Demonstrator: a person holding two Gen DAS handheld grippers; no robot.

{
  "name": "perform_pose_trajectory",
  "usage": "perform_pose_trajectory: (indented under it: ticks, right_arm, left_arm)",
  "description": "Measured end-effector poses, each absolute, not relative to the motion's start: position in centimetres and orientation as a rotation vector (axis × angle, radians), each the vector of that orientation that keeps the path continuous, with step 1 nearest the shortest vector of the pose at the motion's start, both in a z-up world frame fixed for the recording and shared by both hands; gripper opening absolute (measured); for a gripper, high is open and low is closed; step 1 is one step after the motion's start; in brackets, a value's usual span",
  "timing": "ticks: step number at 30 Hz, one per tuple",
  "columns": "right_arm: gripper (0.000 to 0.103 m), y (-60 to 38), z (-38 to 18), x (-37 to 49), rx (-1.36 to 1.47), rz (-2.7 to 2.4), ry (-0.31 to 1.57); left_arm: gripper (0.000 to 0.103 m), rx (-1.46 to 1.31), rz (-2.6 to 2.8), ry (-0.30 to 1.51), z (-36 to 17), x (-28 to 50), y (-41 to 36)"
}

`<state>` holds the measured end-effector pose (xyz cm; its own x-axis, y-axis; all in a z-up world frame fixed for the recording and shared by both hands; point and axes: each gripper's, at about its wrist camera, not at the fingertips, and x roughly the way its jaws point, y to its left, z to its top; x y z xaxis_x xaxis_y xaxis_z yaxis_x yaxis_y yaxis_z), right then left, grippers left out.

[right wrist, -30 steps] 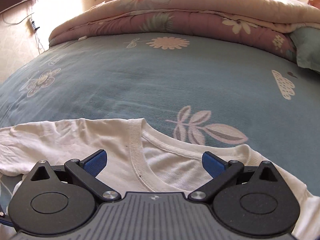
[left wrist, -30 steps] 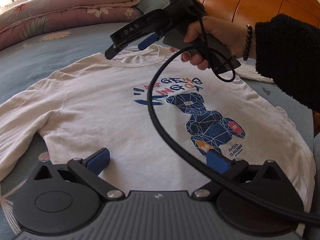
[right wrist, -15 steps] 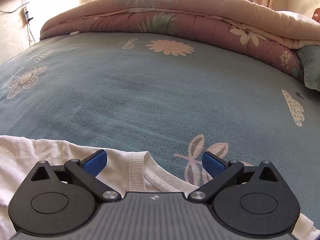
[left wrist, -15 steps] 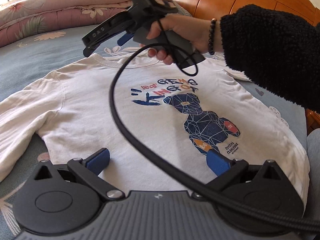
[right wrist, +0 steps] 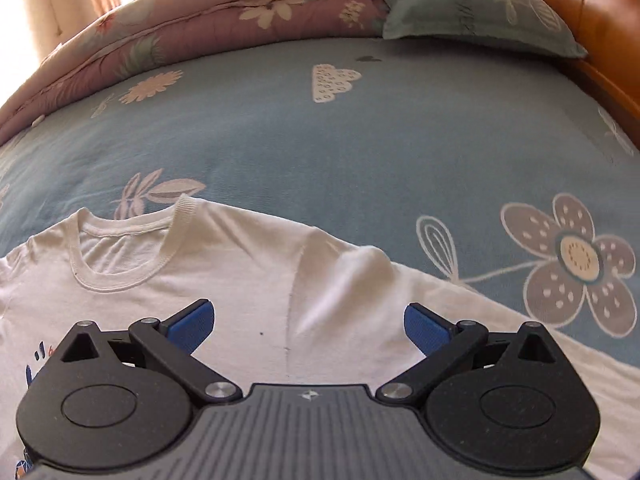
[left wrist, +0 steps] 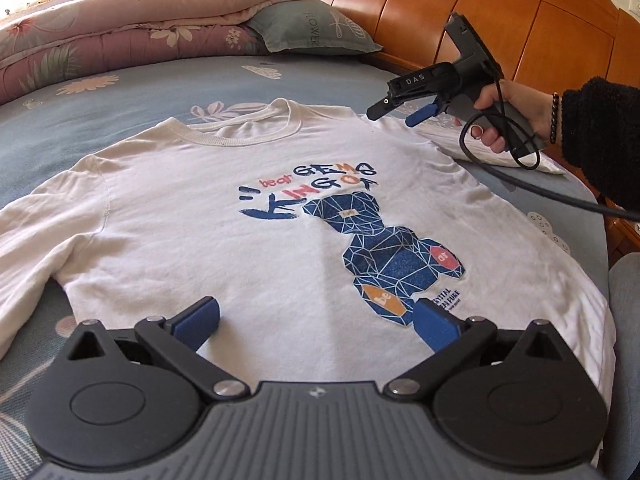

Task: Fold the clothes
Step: 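Move the right gripper along the sleeve toward its cuff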

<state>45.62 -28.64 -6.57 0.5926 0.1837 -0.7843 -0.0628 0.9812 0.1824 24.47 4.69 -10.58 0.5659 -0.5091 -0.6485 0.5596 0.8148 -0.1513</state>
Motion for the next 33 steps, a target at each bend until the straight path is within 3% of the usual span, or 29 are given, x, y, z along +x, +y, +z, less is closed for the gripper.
perform_pose_trajectory:
  ticks: [7, 11, 20, 25, 33]
  right_arm:
    - [0.103, -30.5, -6.7, 46.6, 0.183, 0.081, 0.826]
    - [0.103, -32.0, -5.1, 42.4, 0.254, 0.129, 0.8]
    - [0.103, -35.5, -7.5, 31.9, 0.405, 0.115, 0.785]
    - [0.103, -37.6, -5.6, 31.0, 0.401, 0.028, 0.716]
    - [0.103, -42.4, -8.0, 27.4, 0.591, -0.081, 0.652]
  left_arm:
    - [0.102, 0.092, -0.632, 0.703, -10.9, 24.4, 4.6]
    - [0.102, 0.062, -0.625, 0.721, -10.5, 24.5, 4.7]
    - [0.102, 0.131, -0.608, 0.715, -10.8, 23.9, 3.8]
    - [0.102, 0.132, -0.608, 0.714, -10.8, 23.9, 3.8]
    - [0.102, 0.121, -0.615, 0.713, -10.9, 24.0, 4.0]
